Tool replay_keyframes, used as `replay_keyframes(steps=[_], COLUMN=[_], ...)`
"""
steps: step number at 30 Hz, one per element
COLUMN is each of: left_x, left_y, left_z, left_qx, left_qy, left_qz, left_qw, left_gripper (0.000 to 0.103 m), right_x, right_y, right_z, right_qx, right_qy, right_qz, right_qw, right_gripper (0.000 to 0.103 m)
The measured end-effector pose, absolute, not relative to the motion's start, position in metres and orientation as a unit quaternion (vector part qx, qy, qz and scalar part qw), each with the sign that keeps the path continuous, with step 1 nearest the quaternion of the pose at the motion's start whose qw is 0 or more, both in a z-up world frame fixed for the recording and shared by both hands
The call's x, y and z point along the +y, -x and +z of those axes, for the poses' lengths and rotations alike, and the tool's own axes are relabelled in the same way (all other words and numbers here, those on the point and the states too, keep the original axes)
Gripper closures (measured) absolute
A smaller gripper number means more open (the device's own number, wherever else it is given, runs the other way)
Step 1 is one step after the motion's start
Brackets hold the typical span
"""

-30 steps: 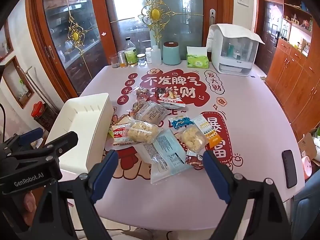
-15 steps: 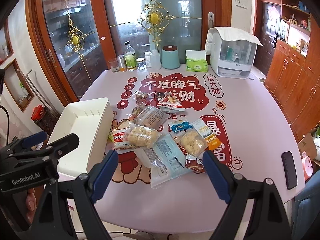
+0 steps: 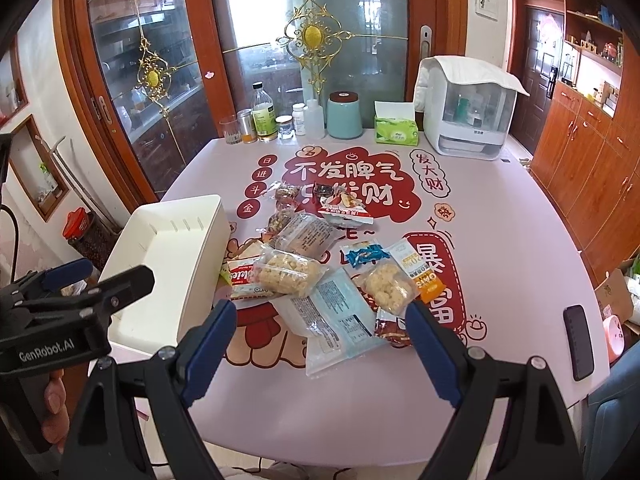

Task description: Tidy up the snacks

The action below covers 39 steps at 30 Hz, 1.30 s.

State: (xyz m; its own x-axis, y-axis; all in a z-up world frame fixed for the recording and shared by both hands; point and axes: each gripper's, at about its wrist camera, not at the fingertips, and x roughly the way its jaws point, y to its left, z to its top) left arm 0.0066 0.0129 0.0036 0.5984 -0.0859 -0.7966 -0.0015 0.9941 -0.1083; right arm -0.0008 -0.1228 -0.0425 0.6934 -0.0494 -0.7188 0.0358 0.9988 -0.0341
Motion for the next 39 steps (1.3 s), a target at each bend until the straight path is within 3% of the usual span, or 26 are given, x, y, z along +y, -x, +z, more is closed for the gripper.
replay_keyframes(steps=[39], left_x=[0.034], left_y=[-0.007], left_z=[-0.014], left_qx=[0.470], left_qy=[0.017], left_qz=[-0.079], left_qw=[0.879], left_gripper=[0.001], right_x=[-0.109], right_y=[0.015], right_z=[-0.055], right_qx=[0.410], right_qy=[-0.046], right_qz=[-0.072], right_qw=[0.908], right_gripper=[0.016])
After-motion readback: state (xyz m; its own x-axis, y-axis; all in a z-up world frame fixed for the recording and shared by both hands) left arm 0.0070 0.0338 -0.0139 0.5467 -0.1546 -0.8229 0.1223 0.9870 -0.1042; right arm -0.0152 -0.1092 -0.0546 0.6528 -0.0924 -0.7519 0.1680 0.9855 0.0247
